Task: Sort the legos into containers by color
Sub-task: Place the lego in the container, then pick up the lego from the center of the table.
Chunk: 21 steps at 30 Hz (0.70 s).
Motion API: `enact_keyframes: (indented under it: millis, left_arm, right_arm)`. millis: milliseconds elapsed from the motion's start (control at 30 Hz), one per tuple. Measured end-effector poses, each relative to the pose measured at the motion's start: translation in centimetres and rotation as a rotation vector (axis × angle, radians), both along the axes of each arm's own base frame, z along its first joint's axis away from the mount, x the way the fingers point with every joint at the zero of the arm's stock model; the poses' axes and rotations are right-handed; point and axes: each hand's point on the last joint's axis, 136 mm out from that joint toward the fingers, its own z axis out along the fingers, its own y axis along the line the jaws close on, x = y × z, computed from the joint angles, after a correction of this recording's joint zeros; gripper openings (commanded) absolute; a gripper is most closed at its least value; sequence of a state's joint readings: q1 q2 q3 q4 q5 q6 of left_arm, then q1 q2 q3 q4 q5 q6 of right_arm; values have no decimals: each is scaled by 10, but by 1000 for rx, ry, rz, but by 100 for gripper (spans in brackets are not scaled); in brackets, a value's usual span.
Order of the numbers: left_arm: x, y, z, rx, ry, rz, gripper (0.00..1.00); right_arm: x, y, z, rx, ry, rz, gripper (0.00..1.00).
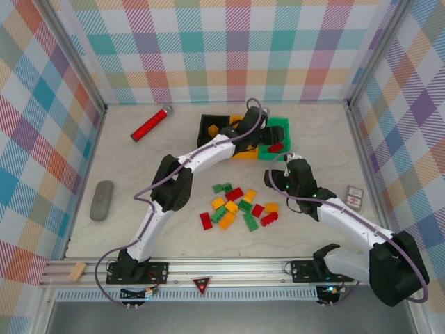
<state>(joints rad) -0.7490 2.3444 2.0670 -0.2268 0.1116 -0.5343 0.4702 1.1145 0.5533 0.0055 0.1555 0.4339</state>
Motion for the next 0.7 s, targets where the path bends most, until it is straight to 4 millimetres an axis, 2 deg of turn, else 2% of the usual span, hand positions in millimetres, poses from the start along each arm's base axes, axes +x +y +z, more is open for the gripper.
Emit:
enact_keyframes:
  millis: [133, 300, 367, 433, 600, 700]
  left_arm:
    - [-22, 31, 19, 5, -17, 13, 72]
    - [-51, 83, 59, -31, -82, 50, 73]
    - [-62, 107, 65, -30, -104, 73, 73]
    - [-74, 131, 62, -13, -115, 100, 73]
    - [-109, 194, 27, 96, -108, 178, 75]
    - [-123, 223, 15, 165, -99, 211, 75]
  right_arm:
    - [-1, 3, -2, 6, 10, 12, 66]
    - [-1, 6, -6, 13, 25, 29, 66]
    - [-2, 8, -11, 12, 40, 37, 66]
    - [-2, 12, -17, 14, 64, 54, 66]
    - [5, 35, -31, 35, 151, 138, 65]
    - [6, 49, -33, 55, 202, 196, 65]
